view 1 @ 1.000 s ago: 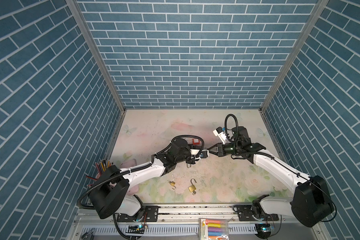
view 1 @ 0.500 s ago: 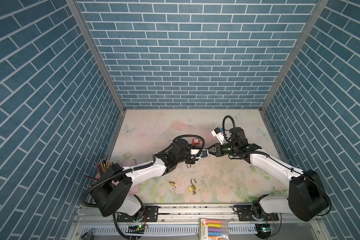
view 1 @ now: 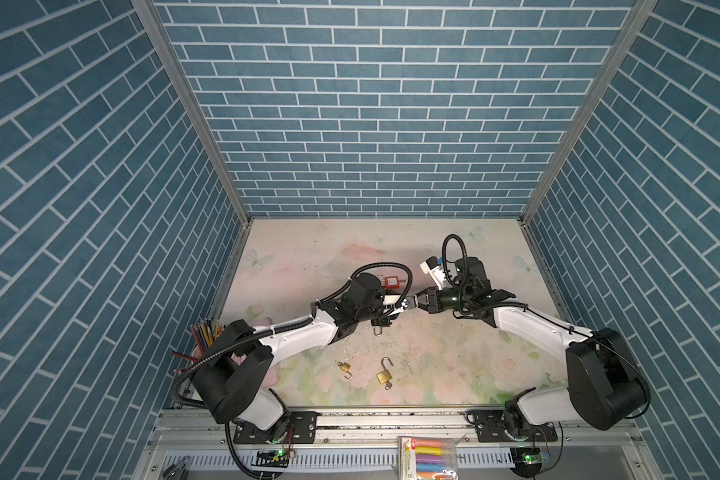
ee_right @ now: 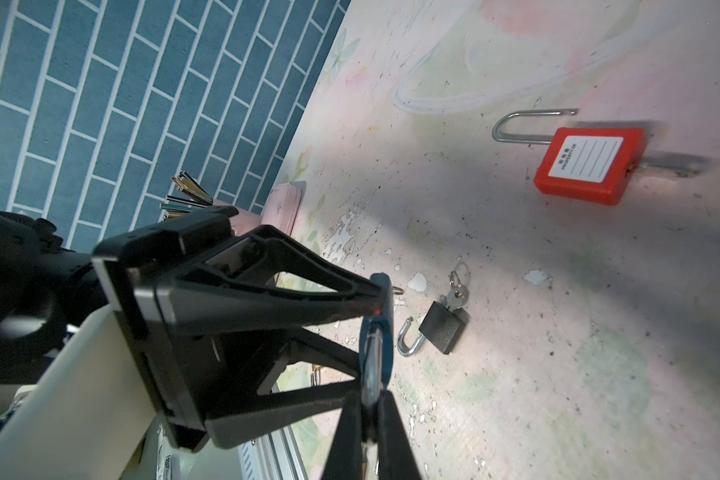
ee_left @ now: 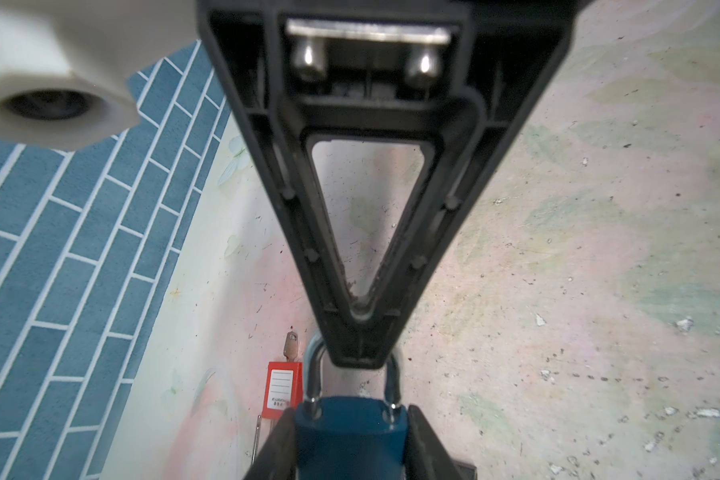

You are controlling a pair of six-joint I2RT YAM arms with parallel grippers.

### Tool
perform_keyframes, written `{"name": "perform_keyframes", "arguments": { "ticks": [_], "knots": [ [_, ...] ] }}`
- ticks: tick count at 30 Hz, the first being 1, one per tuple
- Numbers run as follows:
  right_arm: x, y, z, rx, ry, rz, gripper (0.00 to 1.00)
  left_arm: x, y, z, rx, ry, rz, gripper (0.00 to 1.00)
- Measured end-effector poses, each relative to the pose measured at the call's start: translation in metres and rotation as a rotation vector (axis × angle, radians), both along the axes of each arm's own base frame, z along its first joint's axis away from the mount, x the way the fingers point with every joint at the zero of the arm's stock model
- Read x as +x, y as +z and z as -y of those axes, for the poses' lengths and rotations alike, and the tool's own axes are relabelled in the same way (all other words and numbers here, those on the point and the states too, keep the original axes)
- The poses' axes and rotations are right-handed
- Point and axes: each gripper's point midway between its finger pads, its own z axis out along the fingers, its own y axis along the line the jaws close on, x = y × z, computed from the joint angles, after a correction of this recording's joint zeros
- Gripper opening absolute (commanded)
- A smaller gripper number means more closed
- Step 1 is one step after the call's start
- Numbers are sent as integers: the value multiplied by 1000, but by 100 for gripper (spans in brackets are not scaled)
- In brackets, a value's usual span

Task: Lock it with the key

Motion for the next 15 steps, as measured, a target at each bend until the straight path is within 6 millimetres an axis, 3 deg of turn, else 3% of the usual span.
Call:
{"name": "perform_keyframes", "arguments": {
  "ticks": [15],
  "knots": [
    [9, -11, -10, 42, 8, 0, 0, 6, -1, -4, 19, 41, -31, 0]
  ]
}}
